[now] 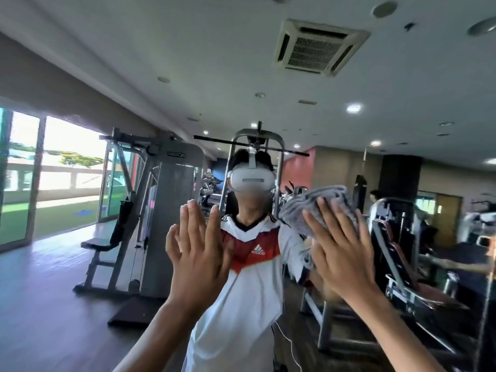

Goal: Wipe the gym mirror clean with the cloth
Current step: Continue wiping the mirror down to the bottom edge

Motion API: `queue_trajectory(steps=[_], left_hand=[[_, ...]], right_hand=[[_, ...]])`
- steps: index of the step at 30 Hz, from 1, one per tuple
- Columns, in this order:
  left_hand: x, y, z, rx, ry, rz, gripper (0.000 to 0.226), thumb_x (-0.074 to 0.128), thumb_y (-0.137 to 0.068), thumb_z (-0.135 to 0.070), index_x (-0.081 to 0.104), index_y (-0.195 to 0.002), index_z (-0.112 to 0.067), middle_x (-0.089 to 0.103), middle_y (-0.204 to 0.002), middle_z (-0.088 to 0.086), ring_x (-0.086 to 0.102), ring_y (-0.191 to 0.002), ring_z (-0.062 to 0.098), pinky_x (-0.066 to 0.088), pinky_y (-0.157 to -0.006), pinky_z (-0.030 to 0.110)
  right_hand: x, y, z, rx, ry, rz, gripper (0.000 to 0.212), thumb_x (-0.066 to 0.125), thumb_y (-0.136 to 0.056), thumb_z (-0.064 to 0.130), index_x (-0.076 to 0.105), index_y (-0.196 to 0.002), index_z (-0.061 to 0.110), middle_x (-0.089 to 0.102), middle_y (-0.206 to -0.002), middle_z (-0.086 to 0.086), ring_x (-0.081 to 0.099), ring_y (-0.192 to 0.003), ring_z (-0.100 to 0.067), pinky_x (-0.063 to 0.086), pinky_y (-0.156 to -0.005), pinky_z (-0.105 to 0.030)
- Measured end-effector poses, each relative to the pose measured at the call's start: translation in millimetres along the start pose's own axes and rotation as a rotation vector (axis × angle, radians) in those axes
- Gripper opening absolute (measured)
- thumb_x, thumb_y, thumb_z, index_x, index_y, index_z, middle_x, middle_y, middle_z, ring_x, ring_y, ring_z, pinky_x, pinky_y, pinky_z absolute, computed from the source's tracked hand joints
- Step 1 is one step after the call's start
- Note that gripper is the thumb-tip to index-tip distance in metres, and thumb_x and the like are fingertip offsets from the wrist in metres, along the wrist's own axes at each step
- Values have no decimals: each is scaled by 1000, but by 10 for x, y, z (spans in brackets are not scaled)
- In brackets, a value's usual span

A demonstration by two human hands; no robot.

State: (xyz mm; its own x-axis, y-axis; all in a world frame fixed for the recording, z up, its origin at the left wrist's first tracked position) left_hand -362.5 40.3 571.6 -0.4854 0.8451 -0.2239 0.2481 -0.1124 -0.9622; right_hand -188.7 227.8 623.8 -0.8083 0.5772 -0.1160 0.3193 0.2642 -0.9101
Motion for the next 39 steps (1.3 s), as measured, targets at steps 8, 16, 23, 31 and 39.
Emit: queue_trajectory(steps=[8, 16, 23, 31, 39], left_hand=[[192, 55, -460, 97, -19, 64, 66, 27, -104, -47, 17, -160, -15, -9, -165, 20, -12, -154, 31, 16, -114, 62], [244, 185, -845, 280, -179, 25, 63, 31, -102, -42, 34, -155, -7, 22, -161, 29, 20, -150, 40, 22, -111, 57], [393, 119, -1361, 328, -133, 18, 60, 32, -103, -44, 45, -150, -8, 30, -158, 28, 26, -148, 39, 30, -108, 60], [550, 206, -1583, 330, -99, -46, 56, 33, -104, -42, 40, -151, -11, 30, -157, 30, 30, -147, 41, 31, -108, 64], [713, 564, -1830, 516, -56, 5, 57, 39, -100, -38, 36, -154, -19, 26, -162, 20, 29, -149, 38, 26, -113, 62]], right_hand=[[39, -288, -27, 193, -78, -102, 56, 37, -100, 29, 30, -154, 18, 24, -162, -7, 21, -150, -26, 7, -124, -49], [-177, 721, -1205, 325, -4, -78, 54, 35, -97, 23, 35, -152, 19, 33, -159, -8, 31, -147, -28, 35, -106, -65], [-101, 629, -932, 520, -73, -145, 52, 31, -101, 28, 37, -152, 19, 31, -160, -6, 27, -149, -25, 25, -116, -58], [-247, 1415, -1820, 642, -23, -123, 52, 31, -100, 24, 40, -150, 13, 26, -161, -6, 22, -151, -25, 27, -114, -63], [-125, 1474, -1196, 361, -13, -102, 51, 33, -101, 28, 38, -150, 16, 32, -159, -8, 28, -148, -28, 22, -119, -53]])
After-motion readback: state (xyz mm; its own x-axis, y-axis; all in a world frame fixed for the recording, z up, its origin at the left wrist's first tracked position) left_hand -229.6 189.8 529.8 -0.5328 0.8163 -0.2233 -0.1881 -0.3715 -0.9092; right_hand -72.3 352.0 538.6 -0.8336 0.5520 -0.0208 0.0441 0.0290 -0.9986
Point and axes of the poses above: each hand's wrist, its own y-axis away from the middle knuckle, its own x-axis out of the palm, z = x × y, the point moved 4 cm from there along -y, towards the middle knuckle
